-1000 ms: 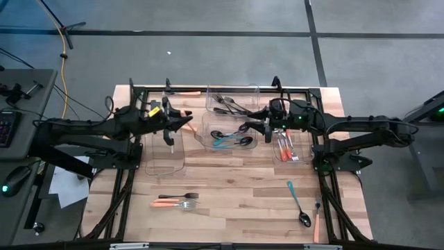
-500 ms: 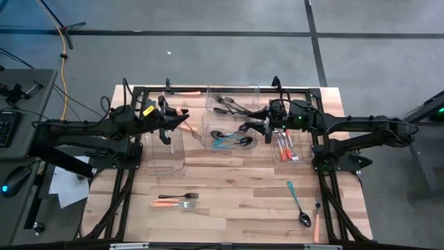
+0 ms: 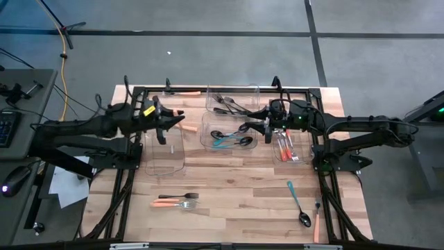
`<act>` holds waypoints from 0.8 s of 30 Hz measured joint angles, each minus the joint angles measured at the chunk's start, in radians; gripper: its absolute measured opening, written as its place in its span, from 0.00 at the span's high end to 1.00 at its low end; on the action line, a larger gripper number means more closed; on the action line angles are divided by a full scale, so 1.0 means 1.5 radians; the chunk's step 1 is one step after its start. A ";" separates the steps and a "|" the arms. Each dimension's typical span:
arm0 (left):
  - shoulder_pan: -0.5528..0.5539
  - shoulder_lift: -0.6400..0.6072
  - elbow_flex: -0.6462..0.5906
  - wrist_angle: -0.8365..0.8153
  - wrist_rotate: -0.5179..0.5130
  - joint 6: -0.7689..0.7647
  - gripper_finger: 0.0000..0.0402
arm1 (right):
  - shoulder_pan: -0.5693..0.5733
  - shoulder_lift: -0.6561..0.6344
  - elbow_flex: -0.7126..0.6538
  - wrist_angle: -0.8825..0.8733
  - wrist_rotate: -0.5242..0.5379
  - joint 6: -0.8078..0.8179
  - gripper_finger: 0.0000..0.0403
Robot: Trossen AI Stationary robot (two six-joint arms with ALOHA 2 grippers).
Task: Sort silverware by color (type)
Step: Put the light orange fork into the bottom left transparent bin
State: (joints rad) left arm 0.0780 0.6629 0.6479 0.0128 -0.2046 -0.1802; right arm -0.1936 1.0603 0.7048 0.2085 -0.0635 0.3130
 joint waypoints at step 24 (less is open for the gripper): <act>0.001 -0.020 -0.048 -0.585 -0.033 -0.658 0.86 | -0.001 0.000 0.000 -0.001 0.000 0.036 0.51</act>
State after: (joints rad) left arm 0.0799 0.6329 0.5753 -0.8641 -0.2539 -1.1680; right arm -0.1953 1.0603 0.7052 0.2073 -0.0635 0.3676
